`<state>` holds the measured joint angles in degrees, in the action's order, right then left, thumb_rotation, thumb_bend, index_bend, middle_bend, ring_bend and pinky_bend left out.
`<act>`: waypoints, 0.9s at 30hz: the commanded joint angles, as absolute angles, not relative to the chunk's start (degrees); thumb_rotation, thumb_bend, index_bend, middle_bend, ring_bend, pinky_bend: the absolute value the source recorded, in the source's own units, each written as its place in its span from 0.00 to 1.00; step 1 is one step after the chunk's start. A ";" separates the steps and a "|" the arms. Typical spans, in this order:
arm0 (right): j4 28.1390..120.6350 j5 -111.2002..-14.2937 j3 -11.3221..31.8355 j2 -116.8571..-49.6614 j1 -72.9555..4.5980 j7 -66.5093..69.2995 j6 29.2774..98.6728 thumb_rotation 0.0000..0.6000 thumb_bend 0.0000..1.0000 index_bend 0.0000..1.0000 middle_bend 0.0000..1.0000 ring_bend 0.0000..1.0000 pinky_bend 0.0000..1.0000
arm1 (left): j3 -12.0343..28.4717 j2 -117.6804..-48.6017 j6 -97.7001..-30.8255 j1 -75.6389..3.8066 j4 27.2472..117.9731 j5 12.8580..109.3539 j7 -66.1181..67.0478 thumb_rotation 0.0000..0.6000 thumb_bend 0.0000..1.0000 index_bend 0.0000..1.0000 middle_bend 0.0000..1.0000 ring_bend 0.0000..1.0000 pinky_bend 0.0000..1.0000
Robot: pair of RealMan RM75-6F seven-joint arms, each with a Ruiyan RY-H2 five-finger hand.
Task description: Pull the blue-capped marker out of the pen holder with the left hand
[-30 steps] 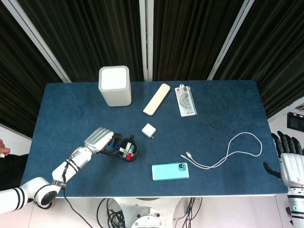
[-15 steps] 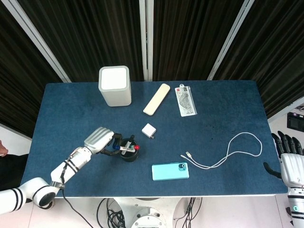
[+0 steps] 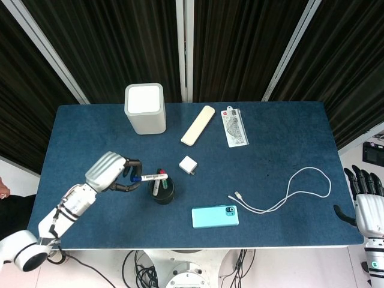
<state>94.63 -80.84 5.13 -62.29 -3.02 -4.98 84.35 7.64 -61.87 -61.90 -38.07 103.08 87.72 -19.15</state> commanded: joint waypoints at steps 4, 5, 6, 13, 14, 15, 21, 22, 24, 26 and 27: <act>94.69 -80.95 5.05 -62.38 -3.08 -5.28 84.25 1.00 0.18 0.00 0.00 0.00 0.00 | 9.59 -60.68 -68.31 -34.37 100.49 86.14 -23.33 1.00 0.35 0.63 0.66 0.69 0.75; 94.72 -80.96 5.04 -62.40 -3.08 -5.38 84.24 1.00 0.18 0.00 0.00 0.00 0.00 | 9.46 -61.35 -67.39 -34.49 99.06 85.09 -23.10 1.00 0.35 0.63 0.66 0.69 0.75; 94.76 -80.95 5.04 -62.41 -3.08 -5.44 84.25 1.00 0.18 0.00 0.00 0.00 0.00 | 9.31 -61.98 -66.45 -34.68 97.92 84.26 -22.86 1.00 0.35 0.63 0.66 0.69 0.75; 95.07 -80.86 5.01 -62.41 -3.11 -5.92 84.16 1.00 0.18 0.00 0.00 0.00 0.00 | 8.33 -69.81 -59.28 -36.58 87.59 78.80 -22.95 1.00 0.35 0.63 0.66 0.69 0.75; 95.08 -80.79 5.02 -62.40 -3.11 -5.95 84.11 1.00 0.18 0.00 0.00 0.00 0.00 | 8.21 -71.12 -58.22 -36.84 85.90 78.10 -23.25 1.00 0.35 0.63 0.66 0.69 0.75; 95.09 -80.70 5.02 -62.39 -3.11 -5.96 84.06 1.00 0.18 0.00 0.00 0.00 0.00 | 8.18 -72.03 -57.56 -37.01 84.71 77.58 -23.34 1.00 0.35 0.63 0.66 0.69 0.75; 94.85 -80.21 5.12 -62.35 -3.15 -5.67 83.70 1.00 0.18 0.00 0.00 0.00 0.00 | 7.53 -75.60 -54.09 -37.81 79.80 76.62 -24.42 1.00 0.34 0.60 0.63 0.67 0.73; 94.80 -80.17 5.12 -62.36 -3.15 -5.60 83.67 1.00 0.18 0.00 0.00 0.00 0.00 | 7.18 -75.57 -53.40 -37.89 79.75 76.88 -24.86 1.00 0.32 0.49 0.51 0.57 0.67; 94.66 -80.11 5.17 -62.42 -3.13 -5.37 83.70 1.00 0.18 0.00 0.00 0.00 0.00 | 6.58 -74.82 -52.25 -38.06 80.16 77.90 -26.37 1.00 0.25 0.16 0.16 0.21 0.38; 94.53 -80.15 5.18 -62.45 -3.07 -5.11 83.79 1.00 0.18 0.00 0.00 0.00 0.00 | 7.33 -75.51 -55.53 -37.17 79.27 78.36 -25.39 1.00 0.21 0.00 0.00 0.00 0.14; 94.47 -80.17 5.19 -62.45 -3.04 -5.00 83.85 1.00 0.18 0.00 0.00 0.00 0.00 | 7.64 -75.85 -57.23 -36.67 79.04 78.75 -25.37 1.00 0.19 0.00 0.00 0.00 0.09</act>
